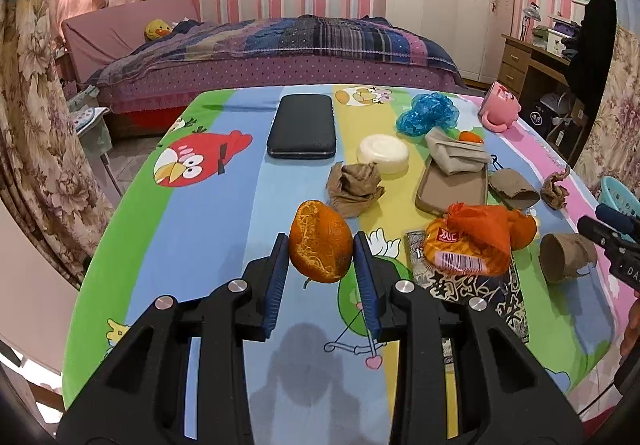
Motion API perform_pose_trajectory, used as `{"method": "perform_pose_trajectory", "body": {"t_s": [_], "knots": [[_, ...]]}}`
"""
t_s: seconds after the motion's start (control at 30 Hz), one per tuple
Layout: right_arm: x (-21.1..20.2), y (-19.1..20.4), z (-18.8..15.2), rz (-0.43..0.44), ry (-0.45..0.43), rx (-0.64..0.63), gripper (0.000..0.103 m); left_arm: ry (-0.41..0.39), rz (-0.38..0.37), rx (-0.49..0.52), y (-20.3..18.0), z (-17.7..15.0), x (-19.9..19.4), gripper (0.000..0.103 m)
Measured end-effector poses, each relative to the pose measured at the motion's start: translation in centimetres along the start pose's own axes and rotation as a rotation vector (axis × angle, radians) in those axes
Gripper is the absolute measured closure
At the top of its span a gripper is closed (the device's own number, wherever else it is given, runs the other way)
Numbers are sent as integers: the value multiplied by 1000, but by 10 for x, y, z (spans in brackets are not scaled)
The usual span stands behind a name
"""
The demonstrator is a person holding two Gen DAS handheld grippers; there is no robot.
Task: Collect trash
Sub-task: 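Lift the orange peel with the left gripper while the right gripper grasps the brown paper cup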
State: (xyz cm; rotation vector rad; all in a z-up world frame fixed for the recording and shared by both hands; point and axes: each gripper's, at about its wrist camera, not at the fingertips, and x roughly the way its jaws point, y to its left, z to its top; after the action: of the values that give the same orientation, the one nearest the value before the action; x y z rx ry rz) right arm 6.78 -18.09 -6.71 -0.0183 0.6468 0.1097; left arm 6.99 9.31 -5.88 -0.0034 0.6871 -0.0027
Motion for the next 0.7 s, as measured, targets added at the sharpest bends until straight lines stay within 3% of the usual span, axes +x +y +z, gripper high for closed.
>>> {"method": "perform_pose_trajectory", "body": {"t_s": [0.2,0.47,0.7], "knots": [[21,3,-9,48,93,36,41,-4,7,-9,5,0,-4,71],[29,18,-20,132,147,40,42,-12,12,-8,5,2,-9,71],[18,25,-14,137,91,7,68,-3,14,-6,6,1,-9,71]]}}
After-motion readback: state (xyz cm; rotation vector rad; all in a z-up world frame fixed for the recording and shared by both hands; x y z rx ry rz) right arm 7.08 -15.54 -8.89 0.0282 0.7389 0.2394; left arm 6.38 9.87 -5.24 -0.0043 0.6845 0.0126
